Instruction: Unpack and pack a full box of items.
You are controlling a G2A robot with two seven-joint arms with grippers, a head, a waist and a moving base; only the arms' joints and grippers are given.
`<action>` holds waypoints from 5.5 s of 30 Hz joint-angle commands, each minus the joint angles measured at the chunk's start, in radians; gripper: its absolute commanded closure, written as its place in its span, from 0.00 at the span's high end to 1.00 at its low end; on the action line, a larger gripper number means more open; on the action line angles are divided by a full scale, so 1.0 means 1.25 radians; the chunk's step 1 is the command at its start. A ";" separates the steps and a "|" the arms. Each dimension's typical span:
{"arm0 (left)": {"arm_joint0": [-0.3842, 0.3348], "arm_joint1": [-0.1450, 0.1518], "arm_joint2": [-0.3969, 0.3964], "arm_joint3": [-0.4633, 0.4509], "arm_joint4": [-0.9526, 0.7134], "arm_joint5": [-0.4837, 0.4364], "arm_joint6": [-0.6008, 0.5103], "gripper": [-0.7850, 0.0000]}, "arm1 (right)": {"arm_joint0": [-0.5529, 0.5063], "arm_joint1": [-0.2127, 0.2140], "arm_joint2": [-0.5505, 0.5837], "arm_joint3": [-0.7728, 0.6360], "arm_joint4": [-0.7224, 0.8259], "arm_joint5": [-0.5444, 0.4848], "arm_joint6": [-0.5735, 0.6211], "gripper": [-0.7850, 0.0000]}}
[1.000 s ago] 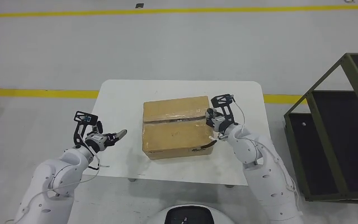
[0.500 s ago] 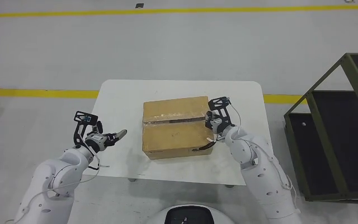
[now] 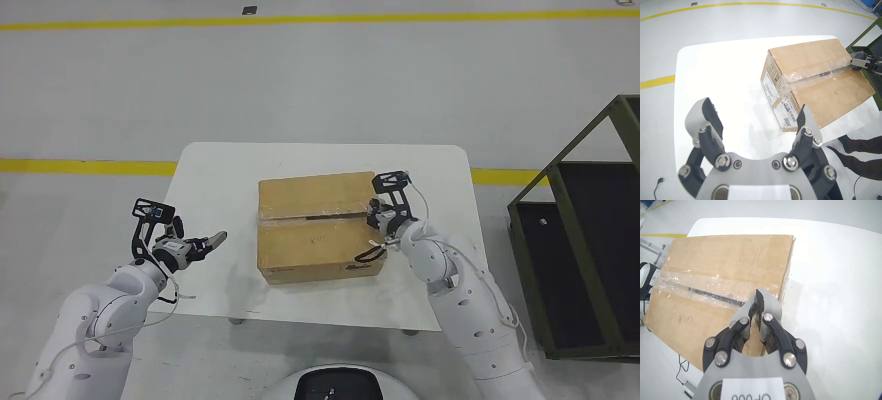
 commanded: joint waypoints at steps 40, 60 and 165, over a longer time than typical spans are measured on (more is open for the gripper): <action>0.000 0.000 0.000 0.000 0.000 0.000 0.000 1.00 | -0.175 0.029 0.007 -0.351 -0.163 -0.050 -0.191 0.00; 0.000 0.000 0.000 0.000 0.000 0.000 0.000 1.00 | 0.012 -0.035 -0.194 0.086 -0.169 0.114 -0.333 0.00; 0.000 0.000 0.000 0.000 0.000 0.000 0.000 1.00 | -0.165 -0.068 0.006 -0.107 -0.163 0.092 -0.349 0.00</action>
